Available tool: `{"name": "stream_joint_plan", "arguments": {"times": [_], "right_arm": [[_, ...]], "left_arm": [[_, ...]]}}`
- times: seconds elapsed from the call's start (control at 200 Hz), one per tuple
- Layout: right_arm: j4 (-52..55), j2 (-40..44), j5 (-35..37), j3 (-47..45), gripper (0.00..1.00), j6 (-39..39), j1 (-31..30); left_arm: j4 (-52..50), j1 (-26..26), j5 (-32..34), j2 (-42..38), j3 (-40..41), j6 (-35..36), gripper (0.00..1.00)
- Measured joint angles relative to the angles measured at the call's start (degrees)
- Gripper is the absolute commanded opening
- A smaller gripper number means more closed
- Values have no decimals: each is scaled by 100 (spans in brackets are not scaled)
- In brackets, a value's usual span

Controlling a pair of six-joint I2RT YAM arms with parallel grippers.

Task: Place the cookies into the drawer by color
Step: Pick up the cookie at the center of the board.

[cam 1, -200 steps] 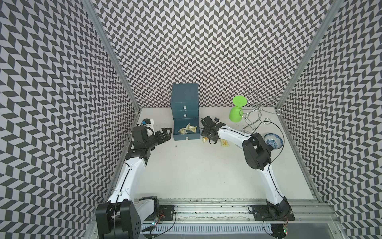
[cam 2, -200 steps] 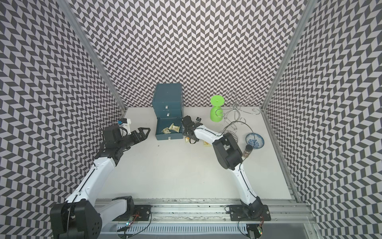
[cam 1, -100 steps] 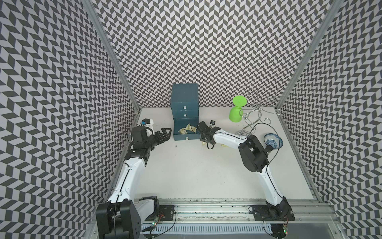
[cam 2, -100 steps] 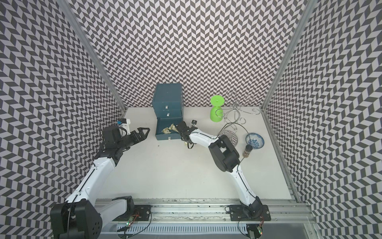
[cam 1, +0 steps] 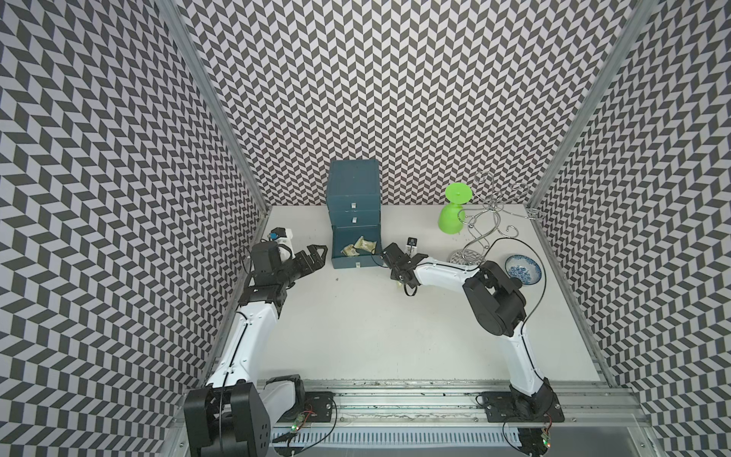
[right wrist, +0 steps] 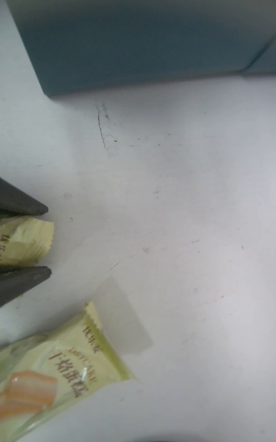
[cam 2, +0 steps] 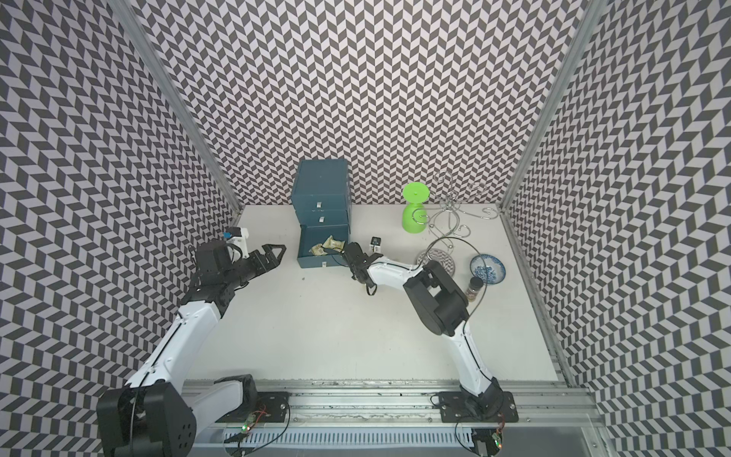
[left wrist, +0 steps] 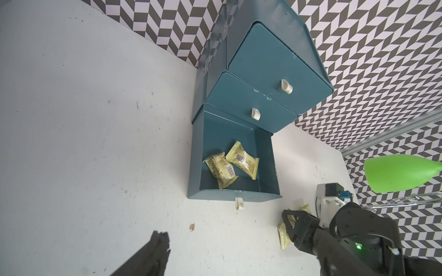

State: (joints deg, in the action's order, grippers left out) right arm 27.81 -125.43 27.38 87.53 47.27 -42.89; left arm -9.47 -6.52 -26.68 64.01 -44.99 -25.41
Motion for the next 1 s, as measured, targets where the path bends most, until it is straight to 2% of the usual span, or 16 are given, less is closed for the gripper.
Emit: {"name": "stream_joint_plan", "arguments": {"times": [0.125,0.26,0.831,0.996], "right_arm": [[-225,177,-129,-275,13,-37,24],[-240,197,-227,-275,0,-177,48],[107,538,-688,-83,0,-1121,70],[83,745,-820,402,0,-1368,70]], "left_arm": [[0,-15,-2,-7,0,0,98],[2,-28,0,-7,0,0,99],[2,-74,-2,-7,0,0,99],[2,-116,-4,-7,0,0,99]]}}
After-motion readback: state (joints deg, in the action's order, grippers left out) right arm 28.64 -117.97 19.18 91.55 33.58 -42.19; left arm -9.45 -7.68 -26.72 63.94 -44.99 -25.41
